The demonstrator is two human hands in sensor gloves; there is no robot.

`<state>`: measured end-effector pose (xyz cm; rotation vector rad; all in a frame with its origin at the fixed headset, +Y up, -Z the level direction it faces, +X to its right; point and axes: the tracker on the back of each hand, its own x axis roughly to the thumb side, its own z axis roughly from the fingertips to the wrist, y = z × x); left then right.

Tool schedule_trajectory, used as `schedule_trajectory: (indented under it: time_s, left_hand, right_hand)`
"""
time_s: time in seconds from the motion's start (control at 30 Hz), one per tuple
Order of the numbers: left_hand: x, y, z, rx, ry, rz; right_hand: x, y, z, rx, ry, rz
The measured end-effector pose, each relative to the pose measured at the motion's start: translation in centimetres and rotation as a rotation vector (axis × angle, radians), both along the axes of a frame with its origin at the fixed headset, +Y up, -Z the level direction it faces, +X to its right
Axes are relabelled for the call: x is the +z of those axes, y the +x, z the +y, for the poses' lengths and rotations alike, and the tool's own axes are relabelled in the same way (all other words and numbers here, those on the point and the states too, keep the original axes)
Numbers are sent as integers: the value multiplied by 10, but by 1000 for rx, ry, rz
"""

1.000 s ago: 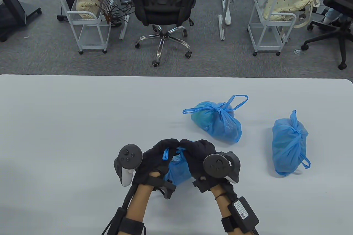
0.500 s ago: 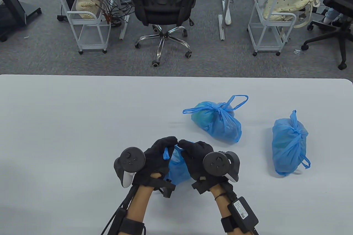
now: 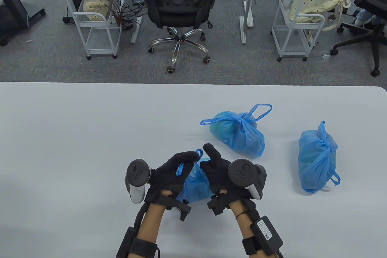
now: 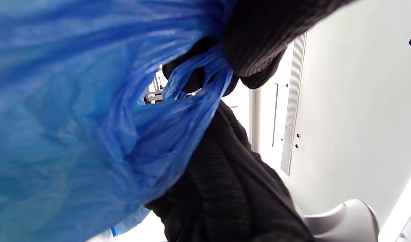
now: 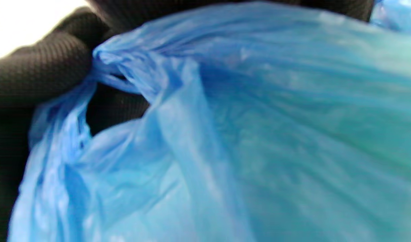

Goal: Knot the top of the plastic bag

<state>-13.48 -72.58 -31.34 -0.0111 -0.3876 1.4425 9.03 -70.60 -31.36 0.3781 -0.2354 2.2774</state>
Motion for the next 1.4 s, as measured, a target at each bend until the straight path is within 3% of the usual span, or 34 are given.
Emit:
schedule_trajectory:
  time_s: [0.23, 0.73, 1.17, 1.4]
  left_hand:
    - [-1, 4, -1, 44, -25, -102]
    - [-1, 2, 0, 61, -64, -85]
    - [-3, -21, -5, 76, -100, 71]
    - [-1, -32, 0, -94, -56, 185]
  right_hand:
    - [3, -6, 2, 107, 62, -44]
    - [8, -9, 5, 235, 210, -73]
    - [11, 13, 14, 139, 338, -230]
    - [13, 16, 16, 213, 405, -250]
